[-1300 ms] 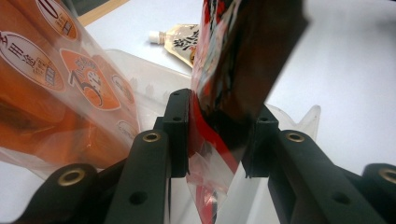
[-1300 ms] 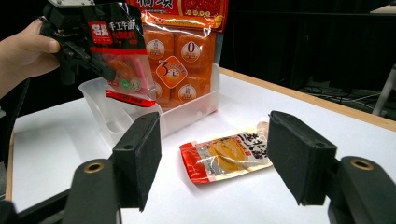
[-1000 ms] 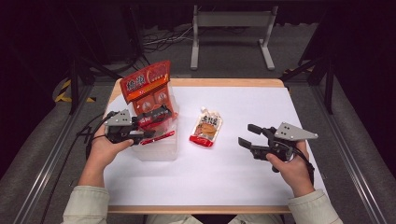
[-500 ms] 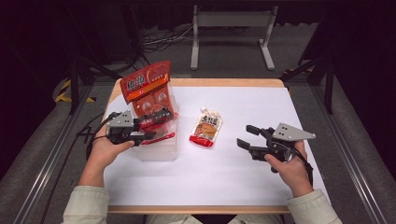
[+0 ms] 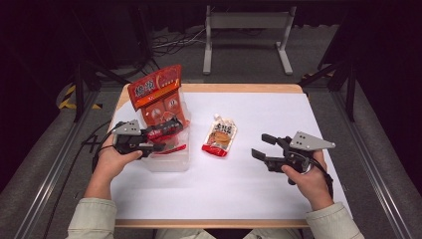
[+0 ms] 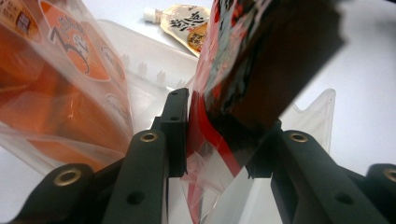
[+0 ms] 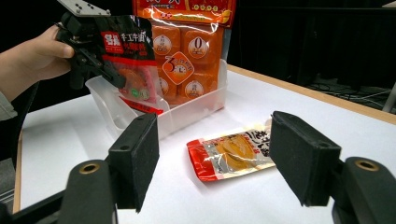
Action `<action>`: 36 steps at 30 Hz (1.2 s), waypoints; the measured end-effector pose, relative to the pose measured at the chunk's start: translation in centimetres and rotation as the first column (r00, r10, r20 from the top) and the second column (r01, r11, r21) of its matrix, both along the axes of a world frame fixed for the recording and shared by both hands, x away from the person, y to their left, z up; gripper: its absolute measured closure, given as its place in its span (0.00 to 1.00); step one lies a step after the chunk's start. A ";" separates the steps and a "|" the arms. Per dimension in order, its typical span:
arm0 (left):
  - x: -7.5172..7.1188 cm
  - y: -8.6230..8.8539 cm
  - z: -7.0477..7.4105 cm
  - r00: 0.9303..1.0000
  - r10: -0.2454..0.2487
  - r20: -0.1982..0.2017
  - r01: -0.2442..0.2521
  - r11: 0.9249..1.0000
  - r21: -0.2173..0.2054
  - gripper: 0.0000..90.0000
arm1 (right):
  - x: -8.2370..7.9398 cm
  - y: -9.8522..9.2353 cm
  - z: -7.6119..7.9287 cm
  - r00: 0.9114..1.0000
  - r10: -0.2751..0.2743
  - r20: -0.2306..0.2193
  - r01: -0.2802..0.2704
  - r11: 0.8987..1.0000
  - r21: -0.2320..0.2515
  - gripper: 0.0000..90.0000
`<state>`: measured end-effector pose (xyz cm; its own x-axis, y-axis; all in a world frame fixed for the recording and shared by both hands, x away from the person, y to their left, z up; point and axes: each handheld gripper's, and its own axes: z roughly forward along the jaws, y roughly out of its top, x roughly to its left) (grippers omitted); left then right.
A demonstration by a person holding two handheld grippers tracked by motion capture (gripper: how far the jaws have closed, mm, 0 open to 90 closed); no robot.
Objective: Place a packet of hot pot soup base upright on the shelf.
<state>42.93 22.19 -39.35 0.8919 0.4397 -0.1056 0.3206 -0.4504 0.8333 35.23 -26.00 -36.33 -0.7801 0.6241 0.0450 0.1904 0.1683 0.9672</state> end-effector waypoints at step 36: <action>-1.9 0.8 2.1 0.964 0.263 0.039 -0.258 0.961 -0.101 0.15 | 0.6 0.2 -0.1 1.000 -0.004 -0.006 0.004 1.000 -0.005 0.33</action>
<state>41.07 22.96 -37.26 0.7530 0.6480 -0.1146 0.3720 -0.2755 0.8864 35.83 -25.78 -36.48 -0.7774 0.6272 0.0467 0.1970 0.1723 0.9651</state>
